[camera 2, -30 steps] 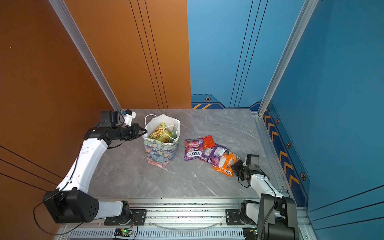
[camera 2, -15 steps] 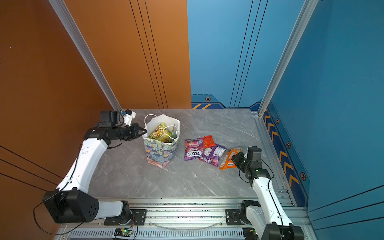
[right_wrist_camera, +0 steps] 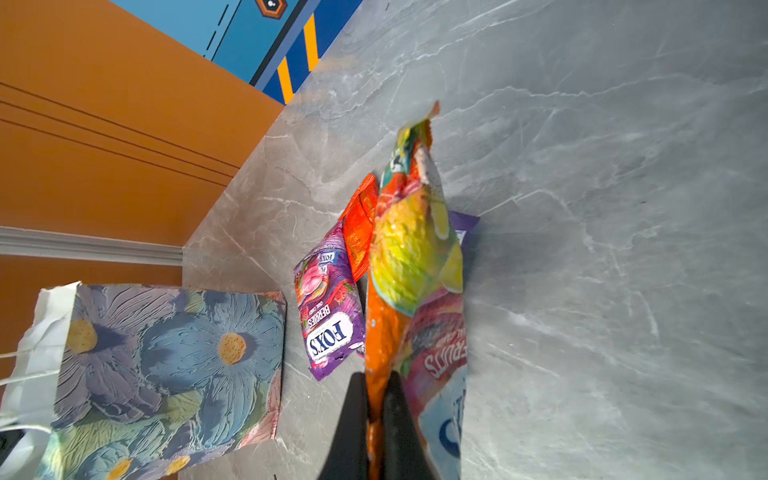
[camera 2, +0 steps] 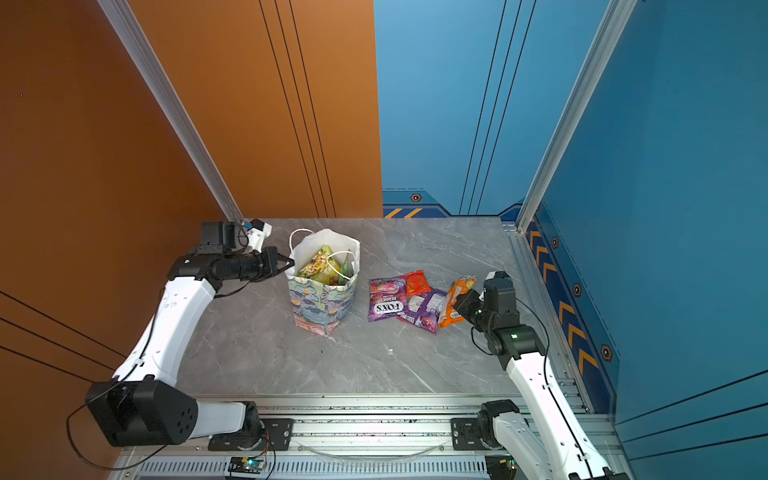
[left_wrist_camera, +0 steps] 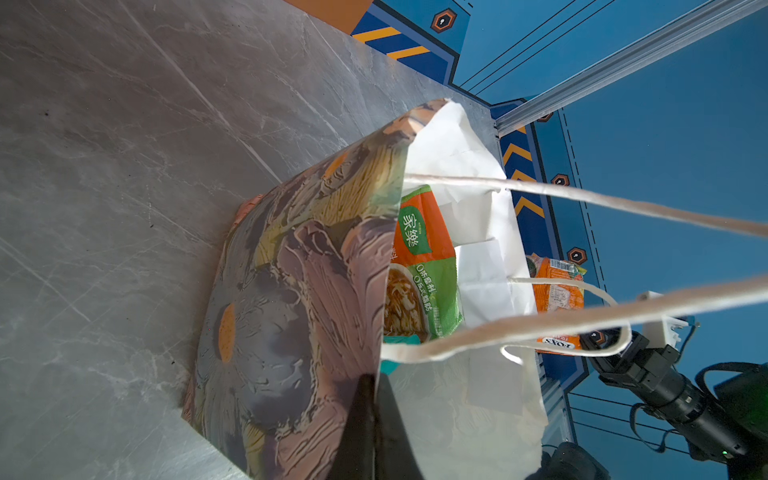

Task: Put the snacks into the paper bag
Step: 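Grasp the orange Fox's fruits packet with the right gripper, then lift the orange packet and carry it above the bag with the right gripper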

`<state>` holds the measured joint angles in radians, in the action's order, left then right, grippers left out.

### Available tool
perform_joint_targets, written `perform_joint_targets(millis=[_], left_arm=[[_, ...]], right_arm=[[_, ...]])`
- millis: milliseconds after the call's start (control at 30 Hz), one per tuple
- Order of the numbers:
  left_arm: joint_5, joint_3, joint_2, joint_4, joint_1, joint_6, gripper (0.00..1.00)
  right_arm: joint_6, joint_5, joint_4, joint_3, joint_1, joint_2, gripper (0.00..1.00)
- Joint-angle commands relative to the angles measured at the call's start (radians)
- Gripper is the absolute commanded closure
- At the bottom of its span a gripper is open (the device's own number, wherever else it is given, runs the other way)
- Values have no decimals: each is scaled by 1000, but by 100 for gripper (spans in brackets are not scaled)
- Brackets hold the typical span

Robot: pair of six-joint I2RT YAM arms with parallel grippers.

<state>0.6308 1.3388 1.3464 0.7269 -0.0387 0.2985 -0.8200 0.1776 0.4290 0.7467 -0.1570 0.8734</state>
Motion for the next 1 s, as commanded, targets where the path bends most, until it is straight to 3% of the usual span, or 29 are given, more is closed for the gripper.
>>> perform_joint_targets(millis=[0,467,967], left_arm=[[35,-15,-21,-20,-7,8,100],[41,-20,-26,-32,-6,19,100],[44,-30,-34,-35,-6,22,100]], right_arm=[[9,-64,9,61,-40,18,100],[21,-119,-92,327,-253,219,100],[94,-86,-193,735,-384,531,100]])
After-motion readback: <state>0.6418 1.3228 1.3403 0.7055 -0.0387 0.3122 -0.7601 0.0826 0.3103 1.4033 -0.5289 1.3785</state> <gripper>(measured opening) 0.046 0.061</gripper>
